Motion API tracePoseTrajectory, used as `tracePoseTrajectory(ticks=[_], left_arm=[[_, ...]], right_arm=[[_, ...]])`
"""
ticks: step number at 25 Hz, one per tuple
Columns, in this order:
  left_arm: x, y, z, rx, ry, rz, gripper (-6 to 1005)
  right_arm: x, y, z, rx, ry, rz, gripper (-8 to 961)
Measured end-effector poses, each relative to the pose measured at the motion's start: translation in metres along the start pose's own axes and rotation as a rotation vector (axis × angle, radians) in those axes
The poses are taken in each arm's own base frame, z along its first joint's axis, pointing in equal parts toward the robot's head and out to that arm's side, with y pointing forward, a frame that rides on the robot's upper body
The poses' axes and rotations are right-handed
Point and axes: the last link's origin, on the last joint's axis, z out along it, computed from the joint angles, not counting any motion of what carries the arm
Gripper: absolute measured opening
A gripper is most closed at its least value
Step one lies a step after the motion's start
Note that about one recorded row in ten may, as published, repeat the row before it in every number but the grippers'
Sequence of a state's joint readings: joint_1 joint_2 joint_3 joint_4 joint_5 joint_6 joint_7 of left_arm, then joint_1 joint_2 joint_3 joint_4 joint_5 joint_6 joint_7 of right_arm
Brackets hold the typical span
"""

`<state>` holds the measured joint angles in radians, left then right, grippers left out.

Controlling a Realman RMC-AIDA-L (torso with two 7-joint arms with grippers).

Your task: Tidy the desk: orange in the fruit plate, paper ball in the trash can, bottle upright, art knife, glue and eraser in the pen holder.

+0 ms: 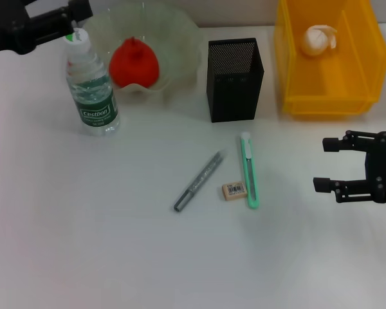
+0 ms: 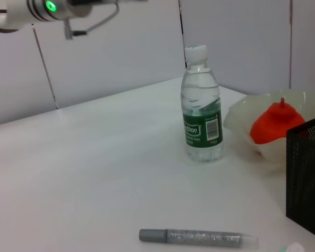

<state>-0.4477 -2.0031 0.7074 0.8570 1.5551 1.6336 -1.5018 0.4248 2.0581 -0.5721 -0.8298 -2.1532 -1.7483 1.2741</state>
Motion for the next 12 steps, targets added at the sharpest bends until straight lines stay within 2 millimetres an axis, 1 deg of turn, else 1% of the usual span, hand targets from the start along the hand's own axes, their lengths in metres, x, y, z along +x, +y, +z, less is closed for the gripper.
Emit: tracePoseTrajectory(ticks=[3, 5, 7, 8, 11, 12], left_arm=[[0.005, 0.017, -0.004, -0.13, 0.025, -0.005, 795], [0.002, 0.028, -0.002, -0.219, 0.0, 0.003, 795], [-0.015, 0.039, 0.003, -0.298, -0.06, 0.001, 794], [-0.026, 0.044, 0.007, -0.332, -0.093, -0.012, 794], [-0.048, 0.053, 0.012, -0.375, -0.125, -0.024, 793], [-0.048, 0.053, 0.012, -0.375, -0.125, -0.024, 793]], right_arm=[[-0.003, -0.001, -0.001, 0.006, -0.017, -0.004, 768], [-0.005, -0.002, -0.001, 0.011, -0.03, -0.008, 768], [-0.008, -0.003, 0.0, 0.01, -0.04, -0.013, 767], [-0.009, -0.003, 0.0, 0.007, -0.043, -0.016, 767], [-0.016, -0.005, 0.003, -0.004, -0.054, -0.012, 766], [-0.018, -0.006, 0.004, -0.008, -0.056, -0.006, 766]])
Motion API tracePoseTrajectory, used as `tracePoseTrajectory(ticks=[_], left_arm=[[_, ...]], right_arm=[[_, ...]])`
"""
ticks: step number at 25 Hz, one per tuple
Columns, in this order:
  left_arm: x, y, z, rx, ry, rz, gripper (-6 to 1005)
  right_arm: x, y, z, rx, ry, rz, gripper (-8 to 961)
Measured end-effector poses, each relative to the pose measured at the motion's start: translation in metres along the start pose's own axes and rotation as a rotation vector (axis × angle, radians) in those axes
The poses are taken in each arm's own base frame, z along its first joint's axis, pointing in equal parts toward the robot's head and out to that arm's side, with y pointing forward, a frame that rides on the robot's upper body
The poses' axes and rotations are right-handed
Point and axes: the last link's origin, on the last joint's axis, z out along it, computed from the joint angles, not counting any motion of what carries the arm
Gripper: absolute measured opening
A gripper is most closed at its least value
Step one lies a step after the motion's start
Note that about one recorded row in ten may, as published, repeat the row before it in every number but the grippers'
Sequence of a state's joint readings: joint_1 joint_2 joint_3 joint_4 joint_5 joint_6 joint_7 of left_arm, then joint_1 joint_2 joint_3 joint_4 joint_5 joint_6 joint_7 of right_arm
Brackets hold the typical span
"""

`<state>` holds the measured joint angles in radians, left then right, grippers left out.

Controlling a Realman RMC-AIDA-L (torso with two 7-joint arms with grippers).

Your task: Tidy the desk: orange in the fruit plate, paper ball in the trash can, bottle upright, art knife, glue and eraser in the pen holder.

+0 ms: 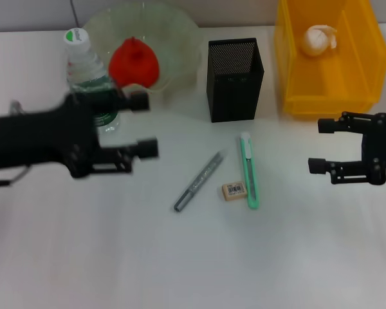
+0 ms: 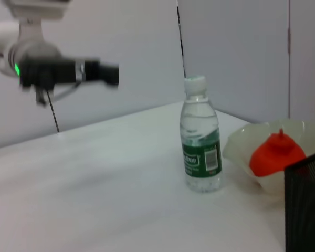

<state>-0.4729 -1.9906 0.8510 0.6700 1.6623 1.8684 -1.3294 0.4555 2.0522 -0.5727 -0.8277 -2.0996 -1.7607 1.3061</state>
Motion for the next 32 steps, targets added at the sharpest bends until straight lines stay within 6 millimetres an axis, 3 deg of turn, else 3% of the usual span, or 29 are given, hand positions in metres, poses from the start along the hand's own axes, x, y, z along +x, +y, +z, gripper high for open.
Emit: tracePoseTrajectory(ticks=[1, 3, 6, 7, 14, 19, 25, 32], left_arm=[[0.0, 0.0, 0.0, 0.0, 0.0, 0.0, 793], [-0.029, 0.005, 0.012, 0.006, -0.012, 0.024, 792], [-0.036, 0.006, 0.014, 0.015, -0.024, 0.025, 792], [-0.053, 0.006, 0.019, 0.047, -0.065, 0.027, 792], [-0.063, 0.008, 0.023, 0.062, -0.079, 0.038, 792], [-0.064, 0.009, 0.022, 0.06, -0.089, 0.031, 792], [-0.065, 0.009, 0.022, 0.056, -0.096, 0.029, 792], [-0.066, 0.01, 0.022, 0.056, -0.095, 0.022, 792]], right_arm=[[-0.003, -0.002, 0.001, -0.004, -0.001, 0.005, 766], [-0.012, -0.006, 0.003, -0.023, 0.001, 0.027, 765], [-0.031, -0.012, 0.004, -0.056, 0.009, 0.072, 765], [-0.041, -0.015, 0.005, -0.066, 0.02, 0.091, 765], [-0.109, -0.025, 0.037, -0.099, 0.324, 0.229, 763], [-0.137, -0.03, 0.076, 0.036, 0.615, 0.324, 762], [-0.141, -0.028, 0.117, 0.124, 0.791, 0.339, 760], [-0.125, -0.027, 0.15, 0.233, 0.923, 0.293, 759]])
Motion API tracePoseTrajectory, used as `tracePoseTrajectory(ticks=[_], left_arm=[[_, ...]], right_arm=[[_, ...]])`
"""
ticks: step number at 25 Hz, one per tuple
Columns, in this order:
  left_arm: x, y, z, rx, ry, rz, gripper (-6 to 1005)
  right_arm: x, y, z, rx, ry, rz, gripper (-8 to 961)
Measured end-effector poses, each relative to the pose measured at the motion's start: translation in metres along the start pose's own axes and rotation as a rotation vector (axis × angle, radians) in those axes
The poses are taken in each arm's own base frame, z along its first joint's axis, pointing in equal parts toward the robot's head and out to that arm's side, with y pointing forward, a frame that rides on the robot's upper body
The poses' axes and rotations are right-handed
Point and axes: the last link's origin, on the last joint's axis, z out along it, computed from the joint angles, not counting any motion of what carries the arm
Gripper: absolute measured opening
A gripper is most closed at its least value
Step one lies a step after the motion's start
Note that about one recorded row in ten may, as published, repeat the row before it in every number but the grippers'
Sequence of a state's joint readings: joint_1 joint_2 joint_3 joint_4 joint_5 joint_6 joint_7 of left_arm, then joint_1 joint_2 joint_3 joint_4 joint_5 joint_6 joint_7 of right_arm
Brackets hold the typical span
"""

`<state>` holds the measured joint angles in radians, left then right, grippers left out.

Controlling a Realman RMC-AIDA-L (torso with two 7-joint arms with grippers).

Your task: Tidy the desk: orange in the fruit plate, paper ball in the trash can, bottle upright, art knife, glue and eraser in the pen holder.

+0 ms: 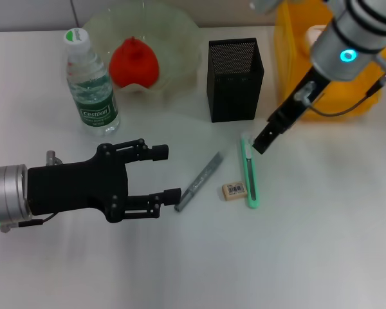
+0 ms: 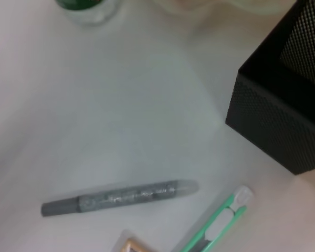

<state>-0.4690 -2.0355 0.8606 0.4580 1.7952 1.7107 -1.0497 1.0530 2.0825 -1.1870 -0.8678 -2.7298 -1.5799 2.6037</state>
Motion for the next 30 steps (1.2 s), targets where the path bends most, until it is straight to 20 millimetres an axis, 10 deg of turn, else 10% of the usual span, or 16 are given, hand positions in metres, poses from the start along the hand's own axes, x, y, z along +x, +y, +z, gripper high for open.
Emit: tracePoseTrajectory(ticks=[30], left_arm=[[0.0, 0.001, 0.003, -0.002, 0.012, -0.019, 793]], right_arm=[[-0.01, 0.023, 0.048, 0.046, 0.038, -0.095, 752]])
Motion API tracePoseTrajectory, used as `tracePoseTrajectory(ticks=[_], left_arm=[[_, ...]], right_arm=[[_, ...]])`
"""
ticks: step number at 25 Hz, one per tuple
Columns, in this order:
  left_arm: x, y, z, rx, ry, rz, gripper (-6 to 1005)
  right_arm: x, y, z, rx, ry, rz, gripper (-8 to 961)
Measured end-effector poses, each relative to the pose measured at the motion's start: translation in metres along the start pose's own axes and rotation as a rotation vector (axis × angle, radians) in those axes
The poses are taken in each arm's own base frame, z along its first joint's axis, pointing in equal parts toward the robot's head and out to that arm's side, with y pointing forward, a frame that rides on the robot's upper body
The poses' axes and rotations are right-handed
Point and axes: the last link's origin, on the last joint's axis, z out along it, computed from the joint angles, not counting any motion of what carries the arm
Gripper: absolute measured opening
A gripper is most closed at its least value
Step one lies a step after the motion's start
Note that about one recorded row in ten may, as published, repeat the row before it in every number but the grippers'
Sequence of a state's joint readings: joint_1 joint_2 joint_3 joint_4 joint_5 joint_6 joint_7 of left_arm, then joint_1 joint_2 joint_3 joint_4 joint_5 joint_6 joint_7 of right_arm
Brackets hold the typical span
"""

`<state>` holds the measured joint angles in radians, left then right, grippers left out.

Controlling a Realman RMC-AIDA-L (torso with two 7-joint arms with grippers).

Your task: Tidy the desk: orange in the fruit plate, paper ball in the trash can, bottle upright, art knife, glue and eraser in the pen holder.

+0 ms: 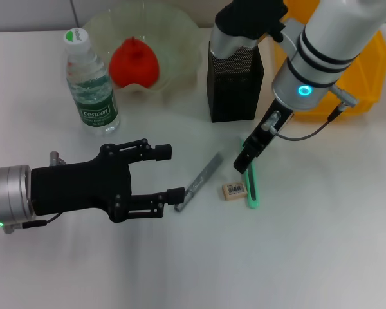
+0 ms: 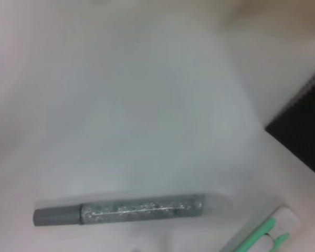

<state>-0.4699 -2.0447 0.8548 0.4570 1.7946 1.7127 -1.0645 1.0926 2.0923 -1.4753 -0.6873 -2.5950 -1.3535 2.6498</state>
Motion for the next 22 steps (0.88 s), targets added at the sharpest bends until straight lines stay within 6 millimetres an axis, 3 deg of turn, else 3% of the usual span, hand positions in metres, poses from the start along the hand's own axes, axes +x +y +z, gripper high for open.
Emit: tracePoseTrajectory(ticks=[22], left_arm=[[0.002, -0.002, 0.001, -0.006, -0.005, 0.01, 793]], right_arm=[[0.0, 0.007, 0.013, 0.046, 0.013, -0.074, 747]])
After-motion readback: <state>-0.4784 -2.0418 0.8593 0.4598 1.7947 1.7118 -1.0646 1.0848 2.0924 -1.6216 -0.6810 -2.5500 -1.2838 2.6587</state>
